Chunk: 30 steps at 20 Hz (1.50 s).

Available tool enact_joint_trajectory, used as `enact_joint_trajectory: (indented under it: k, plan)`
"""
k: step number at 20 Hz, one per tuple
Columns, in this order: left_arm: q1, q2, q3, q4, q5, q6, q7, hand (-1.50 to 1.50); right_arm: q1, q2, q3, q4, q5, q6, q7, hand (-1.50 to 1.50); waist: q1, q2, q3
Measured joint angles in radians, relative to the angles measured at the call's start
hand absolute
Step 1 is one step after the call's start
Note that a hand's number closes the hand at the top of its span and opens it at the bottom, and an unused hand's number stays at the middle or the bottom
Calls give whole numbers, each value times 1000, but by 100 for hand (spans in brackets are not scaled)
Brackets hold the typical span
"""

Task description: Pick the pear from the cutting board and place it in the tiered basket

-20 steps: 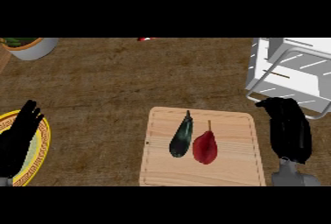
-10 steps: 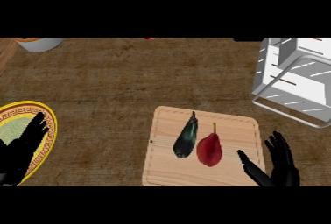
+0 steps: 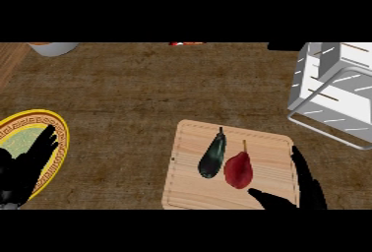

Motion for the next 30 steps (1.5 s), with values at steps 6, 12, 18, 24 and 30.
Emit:
enact_joint_trajectory:
  k: [6,12,18,24,30]
  plan:
    - [-10,-12,8,27,-8,-10,-3,0,-124,-90,47,-200,81,44,467,-150,-9,0,9]
    - [-7,-20,24,21,-19,-19,1,0,-226,-102,73,-287,92,133,773,-150,-11,-1,13]
    - [-18,-47,36,37,-45,-21,1,0,-215,-128,78,-355,118,199,902,-150,-17,-1,14]
    - [-29,-58,64,52,-58,-45,3,0,-160,-118,53,-372,114,224,916,-150,-19,0,15]
    - [-23,-77,95,54,-85,-72,-3,0,-106,-66,47,-382,119,237,887,-150,-19,-1,15]
